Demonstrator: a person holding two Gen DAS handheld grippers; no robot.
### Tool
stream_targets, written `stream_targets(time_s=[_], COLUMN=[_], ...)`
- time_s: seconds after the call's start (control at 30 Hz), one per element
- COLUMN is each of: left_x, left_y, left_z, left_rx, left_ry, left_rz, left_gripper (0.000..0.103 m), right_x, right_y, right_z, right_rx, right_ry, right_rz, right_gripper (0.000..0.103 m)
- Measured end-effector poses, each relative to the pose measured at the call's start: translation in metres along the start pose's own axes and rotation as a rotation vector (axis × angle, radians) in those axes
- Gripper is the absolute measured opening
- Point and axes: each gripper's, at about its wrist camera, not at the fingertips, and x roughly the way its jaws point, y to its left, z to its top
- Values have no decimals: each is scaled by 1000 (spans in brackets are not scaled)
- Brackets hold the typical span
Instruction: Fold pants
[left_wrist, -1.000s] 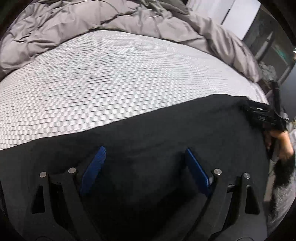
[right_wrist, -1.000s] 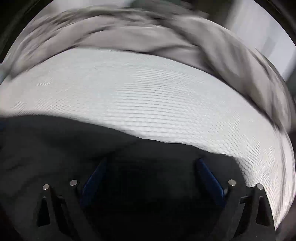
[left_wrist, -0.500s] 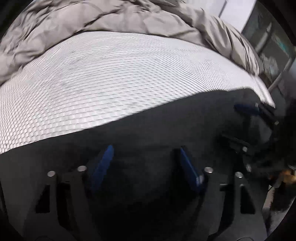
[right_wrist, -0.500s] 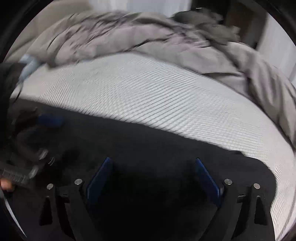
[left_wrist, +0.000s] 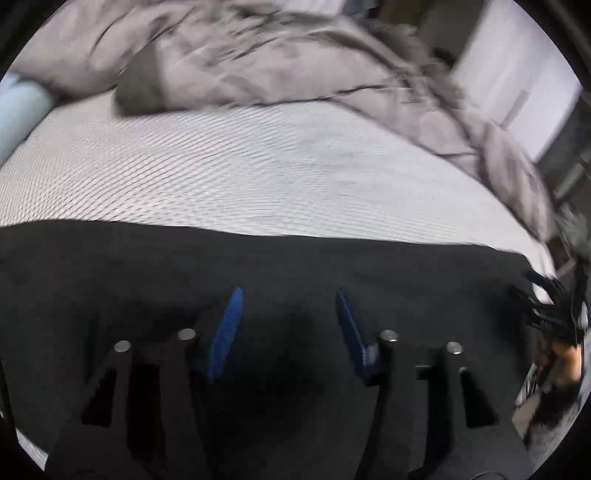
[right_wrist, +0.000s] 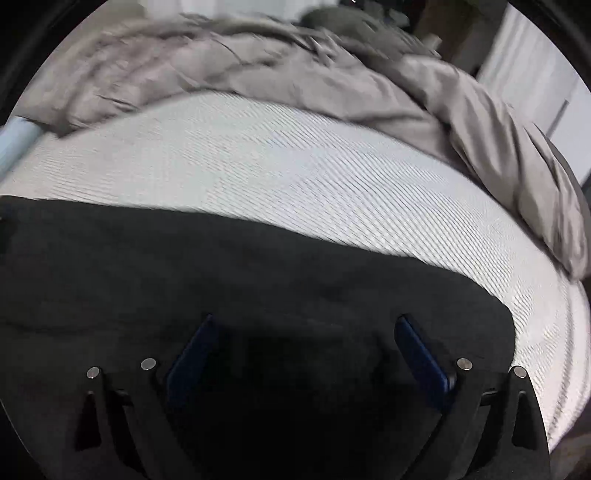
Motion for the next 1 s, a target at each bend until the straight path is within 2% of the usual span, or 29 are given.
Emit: stream_targets(time_s=[0.03, 0.07, 0.13, 0.2, 0.23, 0.27, 0.3, 0.33, 0.37, 0.43, 0.53, 0.6, 0.67, 0.7, 0.73, 0.77, 0.87, 0.9, 0.93, 0.97, 1.0], left_x=[-3, 0, 11, 33, 40, 40, 33, 30, 23, 11, -15, -30, -42, -46, -60, -57, -26, -17, -8, -5, -5], left_y=[-18, -39, -72, -86, -79, -70, -55, -40, -24, 16, 54, 54, 44, 29, 10, -4, -60, -73, -82, -87, -87], left_z=[-7, -15, -28, -34, -37, -36, -35, -32, -30, -27, -38, -44, -50, -53, -67, -70, -87, -93, -97, -102, -108], left_rx=[45, 113, 239, 282, 278, 271, 249, 228, 202, 137, 69, 57, 41, 44, 50, 61, 145, 166, 196, 233, 281], left_ry=[-5, 7, 64, 127, 153, 159, 144, 132, 123, 93, 51, 25, 5, -16, -29, -30, 44, 74, 95, 103, 107], left_rz=[-25, -63, -89, -34, -7, 0, -3, -27, -12, 102, 146, 178, 158, 108, 77, 54, -88, -120, -111, -75, -50], left_gripper=[72, 78, 78, 78, 76, 74, 71, 65, 66, 66, 66, 66, 66, 66, 71, 76, 77, 77, 77, 77, 77], right_x=[-7, -9, -8, 5, 13, 22, 26, 25, 27, 27, 23, 17, 4, -7, -19, -27, -30, -27, -18, -13, -5], right_y=[14, 29, 67, 98, 111, 119, 122, 119, 106, 57, -5, -36, -45, -41, -31, -16, 42, 58, 81, 97, 112], right_z=[4, 6, 9, 12, 12, 9, 4, -4, -7, -15, -30, -39, -42, -41, -39, -34, -21, -22, -24, -28, -34], right_rx=[5, 6, -34, -95, -130, -169, -208, -245, -249, -149, -24, 56, 105, 113, 107, 88, 4, -14, -57, -93, -167], right_ry=[-19, -20, -6, 13, 36, 65, 86, 80, 65, 87, 97, 91, 75, 50, 16, -13, -40, -33, -6, 19, 47], right_rz=[75, 132, 258, 291, 296, 269, 206, 121, 83, 32, -121, -107, -109, -83, -29, 32, 270, 313, 355, 346, 285], right_gripper=[99, 99, 99, 99, 99, 98, 98, 98, 100, 101, 102, 102, 102, 102, 102, 102, 102, 102, 102, 102, 102])
